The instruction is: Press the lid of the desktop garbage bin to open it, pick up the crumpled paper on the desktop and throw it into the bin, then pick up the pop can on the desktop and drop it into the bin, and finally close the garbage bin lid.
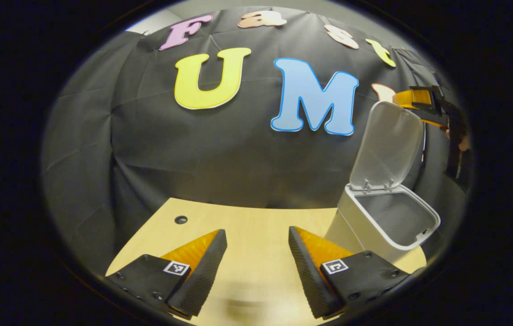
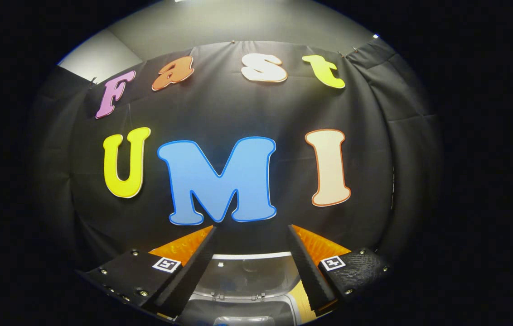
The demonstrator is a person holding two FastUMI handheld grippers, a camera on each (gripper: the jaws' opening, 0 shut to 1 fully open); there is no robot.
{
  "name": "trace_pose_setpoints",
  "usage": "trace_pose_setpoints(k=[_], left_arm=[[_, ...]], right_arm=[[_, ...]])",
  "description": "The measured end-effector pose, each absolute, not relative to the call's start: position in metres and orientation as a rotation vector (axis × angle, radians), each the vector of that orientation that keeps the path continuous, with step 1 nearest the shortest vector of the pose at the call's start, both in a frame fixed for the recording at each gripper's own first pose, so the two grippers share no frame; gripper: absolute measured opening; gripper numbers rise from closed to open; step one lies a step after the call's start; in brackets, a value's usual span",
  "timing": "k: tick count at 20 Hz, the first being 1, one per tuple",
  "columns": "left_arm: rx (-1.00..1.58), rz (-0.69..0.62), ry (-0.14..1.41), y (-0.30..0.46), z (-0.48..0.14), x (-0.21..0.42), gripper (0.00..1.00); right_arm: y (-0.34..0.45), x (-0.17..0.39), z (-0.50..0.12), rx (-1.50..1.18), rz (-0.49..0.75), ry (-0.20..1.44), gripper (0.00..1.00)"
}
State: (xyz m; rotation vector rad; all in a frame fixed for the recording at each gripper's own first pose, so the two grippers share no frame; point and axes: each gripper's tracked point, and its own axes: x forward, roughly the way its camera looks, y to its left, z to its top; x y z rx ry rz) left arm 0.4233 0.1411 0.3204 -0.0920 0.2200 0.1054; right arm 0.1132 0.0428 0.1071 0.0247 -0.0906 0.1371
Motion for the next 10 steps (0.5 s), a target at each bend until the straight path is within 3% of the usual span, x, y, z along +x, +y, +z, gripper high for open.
trace_pose_setpoints(k=[7, 10], left_arm=[[-0.081, 0.054, 0.205, 0.115, 0.326, 0.422, 0.89], [-0.08, 0.034, 0.206, 0.105, 0.326, 0.422, 0.9]], right_arm=[[0.037, 0.064, 0.078, -0.03, 0.187, 0.031, 1.0], [0.036, 0.05, 0.061, -0.036, 0.199, 0.081, 0.97]])
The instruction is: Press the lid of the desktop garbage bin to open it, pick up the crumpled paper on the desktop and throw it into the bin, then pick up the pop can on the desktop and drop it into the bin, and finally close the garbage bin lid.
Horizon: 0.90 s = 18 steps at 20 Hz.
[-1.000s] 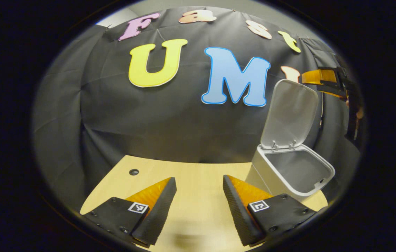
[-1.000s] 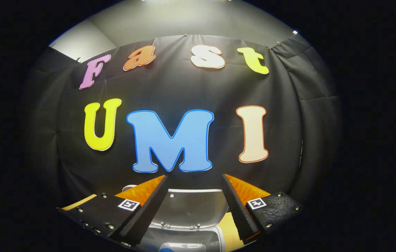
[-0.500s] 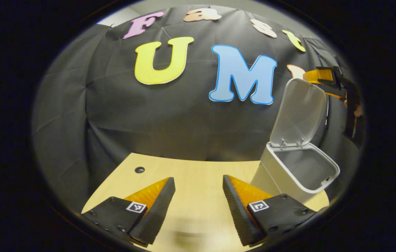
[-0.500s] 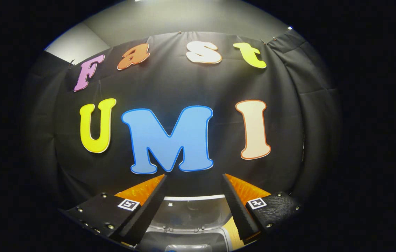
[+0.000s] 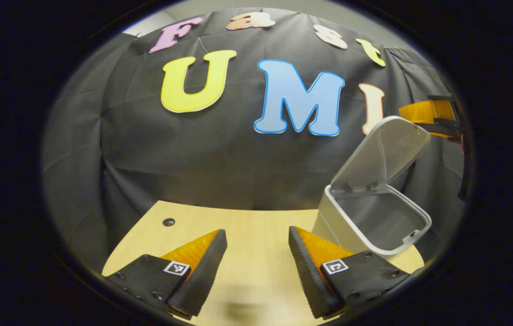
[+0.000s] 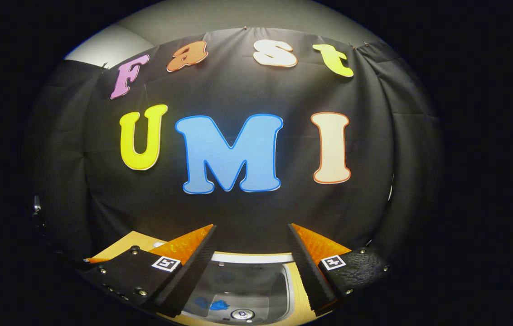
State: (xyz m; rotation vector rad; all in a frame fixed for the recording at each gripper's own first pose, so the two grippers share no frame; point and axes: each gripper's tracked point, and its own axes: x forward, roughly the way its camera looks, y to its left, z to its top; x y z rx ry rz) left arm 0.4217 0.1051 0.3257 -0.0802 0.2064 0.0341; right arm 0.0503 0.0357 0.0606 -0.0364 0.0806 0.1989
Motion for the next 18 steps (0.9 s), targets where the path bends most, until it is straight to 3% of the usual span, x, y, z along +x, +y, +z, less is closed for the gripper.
trace_pose_setpoints(k=[9, 18], left_arm=[[-0.067, 0.0, 0.204, 0.089, 0.324, 0.412, 0.89], [-0.063, 0.0, 0.207, 0.092, 0.323, 0.403, 0.89]], right_arm=[[0.036, 0.027, -0.03, -0.091, 0.215, 0.26, 0.97], [0.035, 0.018, -0.075, -0.059, 0.232, 0.347, 0.98]])
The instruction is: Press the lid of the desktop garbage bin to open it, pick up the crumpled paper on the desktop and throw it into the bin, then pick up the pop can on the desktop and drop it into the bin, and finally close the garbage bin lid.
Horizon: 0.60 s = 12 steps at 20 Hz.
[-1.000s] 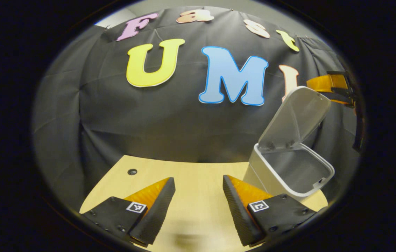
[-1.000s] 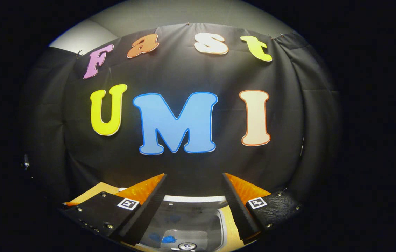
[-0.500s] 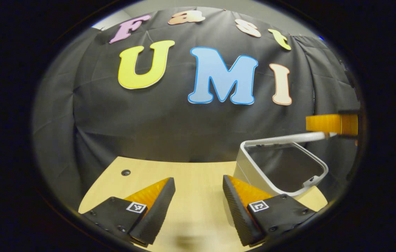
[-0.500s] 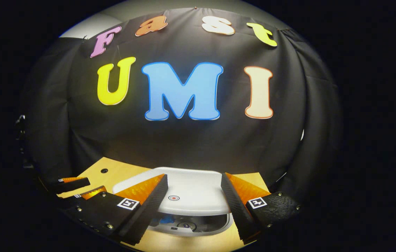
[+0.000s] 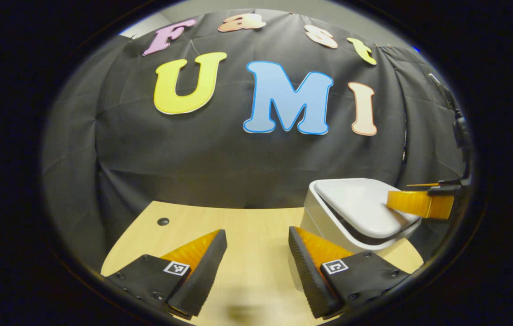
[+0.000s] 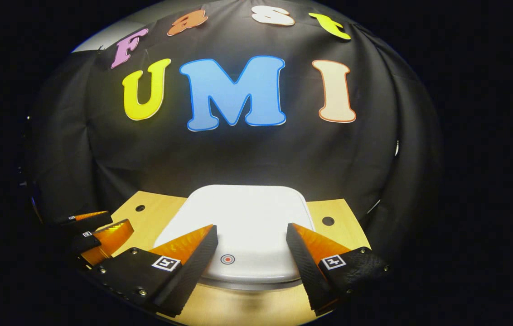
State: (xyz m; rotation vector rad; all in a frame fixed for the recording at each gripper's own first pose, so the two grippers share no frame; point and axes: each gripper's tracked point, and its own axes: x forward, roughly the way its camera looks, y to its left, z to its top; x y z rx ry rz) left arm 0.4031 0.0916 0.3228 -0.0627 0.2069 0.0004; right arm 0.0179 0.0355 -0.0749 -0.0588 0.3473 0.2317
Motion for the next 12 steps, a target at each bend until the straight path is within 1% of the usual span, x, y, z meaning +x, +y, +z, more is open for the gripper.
trace_pose_setpoints(k=[3, 4, 5, 12], left_arm=[[-0.066, 0.001, 0.214, 0.092, 0.3207, 0.4023, 0.92], [-0.068, 0.001, 0.217, 0.0921, 0.3196, 0.4026, 0.92], [-0.069, 0.0, 0.22, 0.0919, 0.3184, 0.4025, 0.89], [-0.069, -0.007, 0.225, 0.089, 0.3158, 0.4039, 0.9]], right_arm=[[0.0354, 0.0185, -0.0784, -0.06, 0.231, 0.349, 0.98], [0.0352, 0.0178, -0.0786, -0.051, 0.231, 0.349, 0.97], [0.0355, 0.0184, -0.0785, -0.044, 0.23, 0.349, 0.98], [0.0355, 0.0174, -0.0827, -0.03, 0.222, 0.297, 0.98]])
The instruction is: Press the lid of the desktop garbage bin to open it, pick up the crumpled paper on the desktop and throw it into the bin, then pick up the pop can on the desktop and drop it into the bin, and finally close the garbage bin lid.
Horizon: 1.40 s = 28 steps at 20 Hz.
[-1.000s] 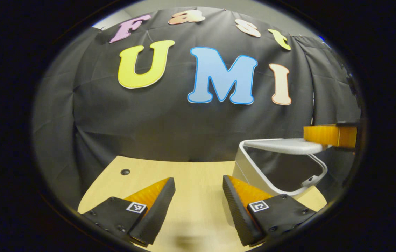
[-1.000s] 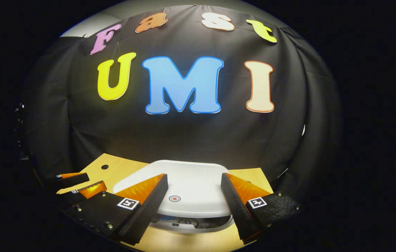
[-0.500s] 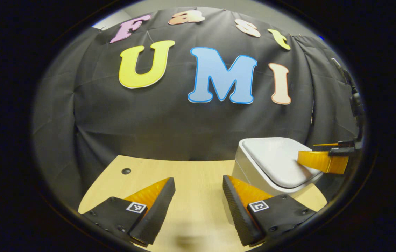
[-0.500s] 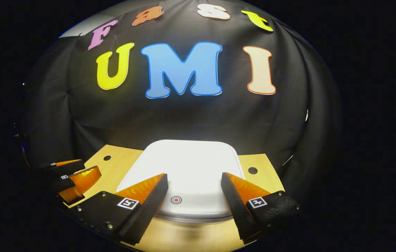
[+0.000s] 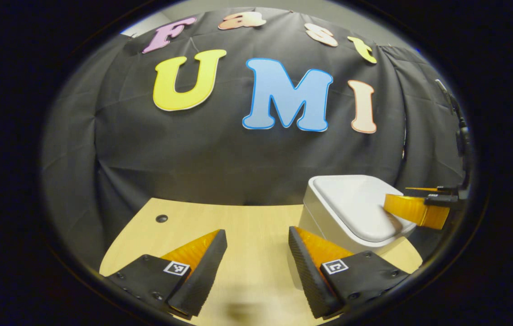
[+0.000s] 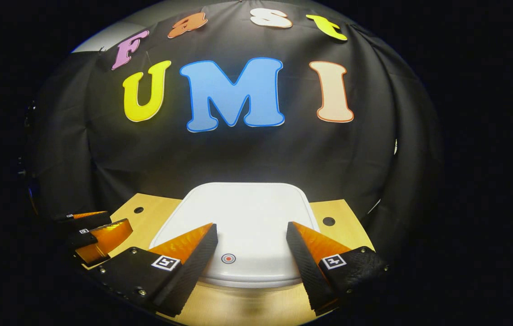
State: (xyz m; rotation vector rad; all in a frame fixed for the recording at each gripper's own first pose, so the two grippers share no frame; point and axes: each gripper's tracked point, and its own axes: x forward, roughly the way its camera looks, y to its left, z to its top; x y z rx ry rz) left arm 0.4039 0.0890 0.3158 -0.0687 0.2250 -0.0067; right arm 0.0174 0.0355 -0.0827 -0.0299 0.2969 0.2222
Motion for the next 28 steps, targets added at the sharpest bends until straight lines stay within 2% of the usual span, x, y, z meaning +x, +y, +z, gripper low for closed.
trace_pose_setpoints(k=[17, 21, 28], left_arm=[[-0.039, -0.027, 0.202, 0.082, 0.325, 0.406, 0.89], [-0.057, -0.021, 0.116, 0.083, 0.361, 0.4, 0.9], [-0.046, 0.005, -0.075, 0.091, 0.446, 0.373, 0.9]], right_arm=[[0.035, 0.018, -0.082, -0.017, 0.221, 0.26, 0.97], [0.037, 0.017, -0.068, 0.025, 0.218, 0.232, 0.97], [0.034, -0.002, -0.004, 0.008, 0.198, 0.048, 0.97]])
